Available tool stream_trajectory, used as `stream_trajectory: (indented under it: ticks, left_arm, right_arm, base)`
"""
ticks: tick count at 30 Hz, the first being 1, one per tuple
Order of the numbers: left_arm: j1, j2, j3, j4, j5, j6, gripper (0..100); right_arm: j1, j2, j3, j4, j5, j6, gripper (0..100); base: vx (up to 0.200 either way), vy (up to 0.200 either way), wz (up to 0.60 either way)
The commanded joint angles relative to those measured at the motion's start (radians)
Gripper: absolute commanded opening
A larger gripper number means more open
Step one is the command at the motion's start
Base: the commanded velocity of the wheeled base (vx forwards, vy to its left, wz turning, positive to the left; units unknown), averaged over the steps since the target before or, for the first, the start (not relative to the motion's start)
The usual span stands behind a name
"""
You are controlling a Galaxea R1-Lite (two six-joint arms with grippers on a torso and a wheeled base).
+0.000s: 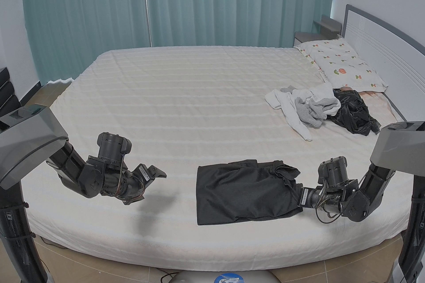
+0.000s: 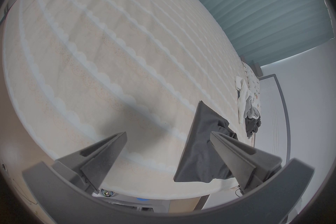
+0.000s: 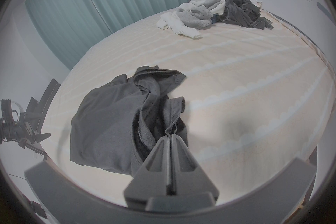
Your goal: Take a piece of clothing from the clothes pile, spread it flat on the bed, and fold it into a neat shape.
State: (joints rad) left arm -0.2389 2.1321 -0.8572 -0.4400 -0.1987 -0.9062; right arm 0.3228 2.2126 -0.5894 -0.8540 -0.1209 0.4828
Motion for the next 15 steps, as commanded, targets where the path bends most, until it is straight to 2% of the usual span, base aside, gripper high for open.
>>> stream_trajectory:
  ticks: [1, 2, 3, 7, 12, 15]
  left_arm:
    - [-0.005, 0.006, 0.001, 0.0, 0.001, 0.001, 100]
    - [-0.005, 0.006, 0.001, 0.0, 0.001, 0.0, 100]
    - [-0.005, 0.006, 0.003, 0.0, 0.002, 0.001, 100]
    - [-0.003, 0.006, 0.01, -0.002, 0.002, 0.001, 100]
    - [-0.003, 0.006, 0.01, 0.0, 0.002, 0.0, 100]
    - [-0.003, 0.006, 0.01, 0.0, 0.001, -0.002, 100]
  right_arm:
    - [-0.037, 0.068, 0.056, -0.065, 0.01, -0.026, 0]
    - [-0.037, 0.073, 0.059, -0.068, 0.01, -0.027, 0]
    - [-0.037, 0.082, 0.072, -0.08, 0.009, -0.035, 100]
    - [-0.044, 0.075, 0.1, -0.106, 0.003, -0.033, 100]
    - [-0.119, 0.027, 0.108, -0.198, 0.003, -0.036, 100]
    - [-0.151, -0.014, 0.103, -0.201, 0.007, -0.041, 100]
  base:
    - [0.0, 0.0, 0.0]
    - [0.0, 0.0, 0.0]
    - [0.0, 0.0, 0.0]
    - [0.0, 0.0, 0.0]
    - [0.0, 0.0, 0.0]
    - [0.0, 0.0, 0.0]
